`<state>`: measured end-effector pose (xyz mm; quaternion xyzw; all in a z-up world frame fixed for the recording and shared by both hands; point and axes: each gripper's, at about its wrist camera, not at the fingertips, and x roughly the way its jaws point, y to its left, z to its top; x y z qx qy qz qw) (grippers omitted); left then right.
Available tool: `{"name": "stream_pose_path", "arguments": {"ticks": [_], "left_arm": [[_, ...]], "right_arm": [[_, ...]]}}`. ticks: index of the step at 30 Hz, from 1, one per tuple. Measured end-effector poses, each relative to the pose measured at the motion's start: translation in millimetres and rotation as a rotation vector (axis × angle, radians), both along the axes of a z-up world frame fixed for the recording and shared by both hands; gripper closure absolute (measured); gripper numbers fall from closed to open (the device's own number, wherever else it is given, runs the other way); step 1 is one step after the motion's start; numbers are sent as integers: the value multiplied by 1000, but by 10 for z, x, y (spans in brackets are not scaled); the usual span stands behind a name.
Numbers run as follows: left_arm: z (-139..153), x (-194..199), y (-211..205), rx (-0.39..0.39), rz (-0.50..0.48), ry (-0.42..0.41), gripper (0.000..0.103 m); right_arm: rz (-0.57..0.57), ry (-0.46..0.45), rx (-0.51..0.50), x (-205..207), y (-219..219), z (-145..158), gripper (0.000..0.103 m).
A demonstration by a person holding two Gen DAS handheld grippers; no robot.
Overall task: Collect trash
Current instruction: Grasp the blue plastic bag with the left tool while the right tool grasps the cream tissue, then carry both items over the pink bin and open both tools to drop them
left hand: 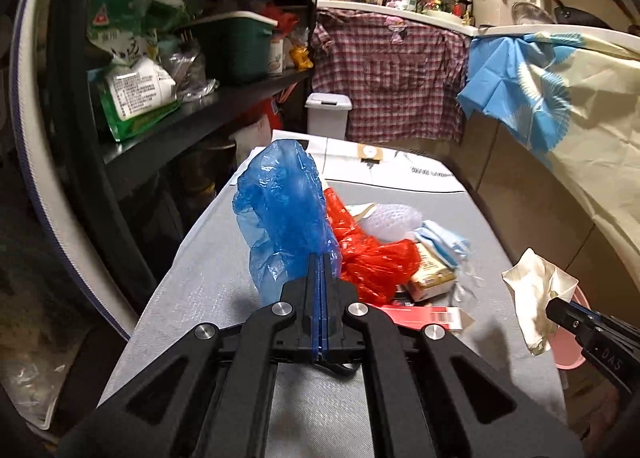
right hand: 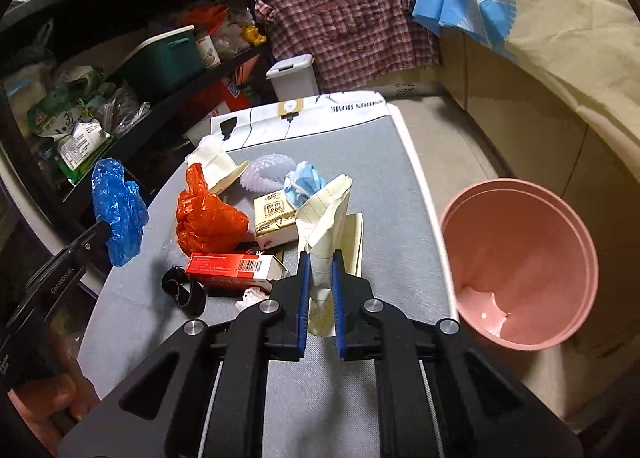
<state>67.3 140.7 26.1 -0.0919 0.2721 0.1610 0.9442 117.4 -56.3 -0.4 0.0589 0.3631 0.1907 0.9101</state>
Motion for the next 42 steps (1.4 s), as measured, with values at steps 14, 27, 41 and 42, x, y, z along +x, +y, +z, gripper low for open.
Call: {"name": "stream_pose_path", "arguments": {"ticks": [14,27,41,42], "left_arm": [[251,-243,-393,-6,-127,-38,103],[525,-231,-1004,-3,-287,-44,103],[577,310,-1796,-67,-484,-56,103],[572,368,-1865,-67,-501,-54,103]], "right_arm": [[-45,-111,-19,-315,-541,545,92],[-178,-174,-16,-193,-1406,789,92],[-280,-145,0,238,-1990,543,92],[-284,-138,5,265,-2013,513,92]]}}
